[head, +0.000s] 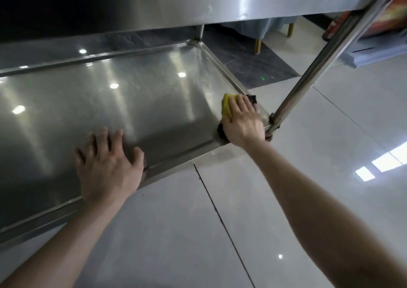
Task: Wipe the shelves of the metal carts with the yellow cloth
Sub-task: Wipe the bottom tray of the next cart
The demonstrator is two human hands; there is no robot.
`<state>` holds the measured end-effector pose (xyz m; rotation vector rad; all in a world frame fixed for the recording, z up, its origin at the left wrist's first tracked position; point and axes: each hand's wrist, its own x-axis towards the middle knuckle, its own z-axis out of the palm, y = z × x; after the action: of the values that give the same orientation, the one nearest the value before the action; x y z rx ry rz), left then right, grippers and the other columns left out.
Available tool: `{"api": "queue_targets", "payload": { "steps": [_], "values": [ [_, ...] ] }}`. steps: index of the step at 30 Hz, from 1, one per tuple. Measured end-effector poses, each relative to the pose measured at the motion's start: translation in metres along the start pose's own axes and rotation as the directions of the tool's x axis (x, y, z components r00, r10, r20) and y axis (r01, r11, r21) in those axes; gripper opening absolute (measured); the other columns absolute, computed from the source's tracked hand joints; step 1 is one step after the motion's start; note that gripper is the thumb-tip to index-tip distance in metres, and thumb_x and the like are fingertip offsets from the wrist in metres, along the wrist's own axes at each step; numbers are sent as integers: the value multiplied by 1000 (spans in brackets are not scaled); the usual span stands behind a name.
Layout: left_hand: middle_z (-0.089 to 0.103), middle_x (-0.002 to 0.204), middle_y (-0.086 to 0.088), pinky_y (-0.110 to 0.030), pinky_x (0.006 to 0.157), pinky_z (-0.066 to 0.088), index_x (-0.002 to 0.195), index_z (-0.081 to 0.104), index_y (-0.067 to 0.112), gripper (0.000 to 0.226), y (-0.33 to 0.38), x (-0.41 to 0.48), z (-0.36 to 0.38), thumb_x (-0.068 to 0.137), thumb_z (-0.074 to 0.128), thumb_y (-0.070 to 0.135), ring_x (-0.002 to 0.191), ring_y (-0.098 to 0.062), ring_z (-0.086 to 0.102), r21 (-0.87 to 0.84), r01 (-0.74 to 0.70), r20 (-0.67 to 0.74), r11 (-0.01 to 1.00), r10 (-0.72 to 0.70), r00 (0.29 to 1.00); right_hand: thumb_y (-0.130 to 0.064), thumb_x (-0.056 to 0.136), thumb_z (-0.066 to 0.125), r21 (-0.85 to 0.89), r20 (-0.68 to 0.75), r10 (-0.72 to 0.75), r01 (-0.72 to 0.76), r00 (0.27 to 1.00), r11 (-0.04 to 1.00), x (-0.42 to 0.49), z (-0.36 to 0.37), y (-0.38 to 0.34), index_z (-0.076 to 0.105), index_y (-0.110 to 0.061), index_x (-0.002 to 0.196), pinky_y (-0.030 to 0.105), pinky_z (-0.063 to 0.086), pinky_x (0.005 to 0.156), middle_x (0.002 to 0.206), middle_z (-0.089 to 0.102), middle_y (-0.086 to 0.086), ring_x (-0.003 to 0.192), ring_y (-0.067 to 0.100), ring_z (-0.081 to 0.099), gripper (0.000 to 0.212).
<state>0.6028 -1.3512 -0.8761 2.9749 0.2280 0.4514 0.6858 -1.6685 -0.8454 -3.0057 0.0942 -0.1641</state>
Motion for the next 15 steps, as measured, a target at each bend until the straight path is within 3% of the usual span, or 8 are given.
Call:
{"api": "queue_targets", "payload": {
  "steps": [2, 4, 6, 8, 10, 12, 13, 15],
  "values": [
    [50, 156, -22, -68, 120, 26, 148, 57, 12, 70, -2, 0, 0, 93, 42, 54, 144, -47, 45, -1, 12, 12, 1000, -12, 1000, -47, 105, 35, 100, -51, -259, 263, 964, 959, -36, 10, -65, 36, -21, 166, 51, 16, 132, 173, 33, 10, 162, 28, 24, 66],
    [49, 158, -21, -68, 119, 26, 149, 56, 14, 71, -6, -1, 2, 94, 42, 55, 145, -46, 44, -1, 5, 29, 1000, -5, 1000, -43, 108, 43, 155, -46, -572, 571, 819, 806, -65, 18, -99, 42, -23, 164, 46, 18, 133, 169, 41, 7, 160, 26, 31, 59],
    [48, 159, -20, -68, 119, 27, 149, 55, 15, 70, -8, 0, 1, 94, 41, 57, 147, -46, 43, 0, -6, 46, 1000, 6, 999, -46, 110, 43, 225, 1, -675, 657, 738, 719, -60, 7, -80, 40, -24, 164, 41, 17, 133, 172, 36, 2, 162, 19, 25, 58],
    [48, 159, -20, -68, 119, 27, 149, 55, 15, 70, -6, 0, -2, 95, 39, 56, 147, -46, 42, -14, 0, 40, 1000, 1, 999, -52, 110, 37, 225, 24, -538, 519, 843, 824, -33, 0, -26, 40, -27, 165, 39, 16, 134, 173, 35, -3, 163, 16, 23, 60],
    [49, 158, -21, -68, 119, 28, 148, 55, 14, 69, -3, 1, -1, 95, 37, 55, 146, -47, 43, -19, 14, 27, 1000, -13, 1000, -59, 108, 23, 84, 44, -276, 271, 960, 959, -5, -6, 31, 36, -26, 166, 40, 15, 133, 173, 34, -2, 163, 21, 21, 68],
    [51, 156, -21, -69, 118, 29, 147, 55, 14, 67, -1, 1, 0, 97, 35, 53, 145, -48, 44, -29, 18, 26, 999, -17, 1000, -62, 101, 16, -10, 57, -49, 49, 997, 999, 10, -6, 47, 25, -24, 169, 45, 8, 133, 178, 19, 3, 165, 23, 9, 78],
    [51, 156, -21, -69, 118, 29, 147, 55, 14, 65, -1, 2, 1, 97, 35, 52, 145, -48, 44, -30, 18, 31, 999, -17, 999, -60, 100, 18, -7, 62, 1, 0, 998, 1000, 9, -4, 32, 21, -25, 170, 47, 6, 133, 179, 13, 3, 165, 23, 5, 79],
    [50, 157, -20, -68, 118, 29, 147, 55, 16, 64, -1, 2, -3, 97, 35, 51, 144, -47, 45, -21, 21, 67, 1000, -20, 998, -59, 102, 23, 43, 120, -125, 121, 985, 992, -9, 2, -23, 16, -26, 171, 48, 4, 133, 180, 7, 2, 166, 21, 0, 78]
  ]
}}
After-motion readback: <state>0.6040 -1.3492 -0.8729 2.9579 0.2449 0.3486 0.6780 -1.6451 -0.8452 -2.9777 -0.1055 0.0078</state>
